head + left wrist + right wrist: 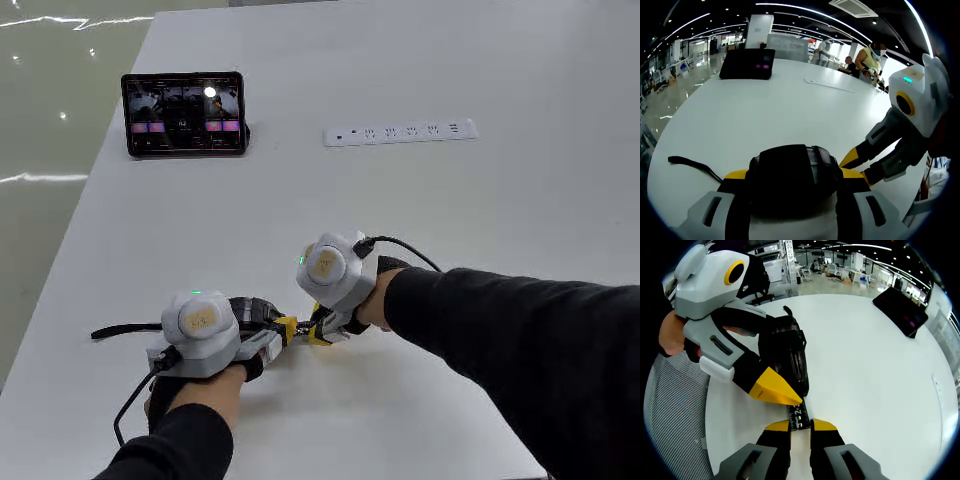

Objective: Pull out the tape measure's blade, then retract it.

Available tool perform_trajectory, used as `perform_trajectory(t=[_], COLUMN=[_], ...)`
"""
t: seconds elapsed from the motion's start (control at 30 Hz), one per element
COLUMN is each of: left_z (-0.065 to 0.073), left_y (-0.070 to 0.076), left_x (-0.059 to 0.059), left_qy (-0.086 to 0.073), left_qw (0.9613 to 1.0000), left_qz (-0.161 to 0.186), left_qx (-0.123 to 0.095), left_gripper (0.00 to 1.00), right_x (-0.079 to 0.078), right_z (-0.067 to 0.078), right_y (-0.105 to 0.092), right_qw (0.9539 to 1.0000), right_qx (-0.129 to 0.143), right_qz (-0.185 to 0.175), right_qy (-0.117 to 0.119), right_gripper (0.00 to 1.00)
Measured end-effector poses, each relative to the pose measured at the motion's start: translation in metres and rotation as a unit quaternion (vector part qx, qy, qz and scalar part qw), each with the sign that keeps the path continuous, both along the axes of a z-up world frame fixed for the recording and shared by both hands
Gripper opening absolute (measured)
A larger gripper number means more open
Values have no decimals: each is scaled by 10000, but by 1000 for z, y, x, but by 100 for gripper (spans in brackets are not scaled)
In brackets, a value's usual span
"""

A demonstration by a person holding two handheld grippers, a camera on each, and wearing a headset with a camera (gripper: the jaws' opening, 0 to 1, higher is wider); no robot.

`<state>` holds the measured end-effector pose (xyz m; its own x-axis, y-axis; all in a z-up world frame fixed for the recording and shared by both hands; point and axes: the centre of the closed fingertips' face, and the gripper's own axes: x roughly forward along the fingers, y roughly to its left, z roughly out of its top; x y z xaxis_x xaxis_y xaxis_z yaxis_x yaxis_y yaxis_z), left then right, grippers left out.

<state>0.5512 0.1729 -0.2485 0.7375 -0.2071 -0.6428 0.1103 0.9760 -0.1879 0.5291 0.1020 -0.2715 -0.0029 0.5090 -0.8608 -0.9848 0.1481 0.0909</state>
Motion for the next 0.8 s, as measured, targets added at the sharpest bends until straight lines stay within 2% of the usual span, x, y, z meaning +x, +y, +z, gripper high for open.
perform_trajectory(t=[0.1,0.8], left_z=[0,1], left_y=[0,0], left_x=[0,-1], left_qy=[2,19], left_qw=[10000,10000], left_qz=[1,10], left_qx=[-5,-54], left_gripper=[65,65], right_x=[0,-1], right_z=[0,1], right_y=[2,19], right_qw=[10000,9999], right_qx=[25,134], right_qz=[-15,85], right_qy=[67,22], right_gripper=[10,10])
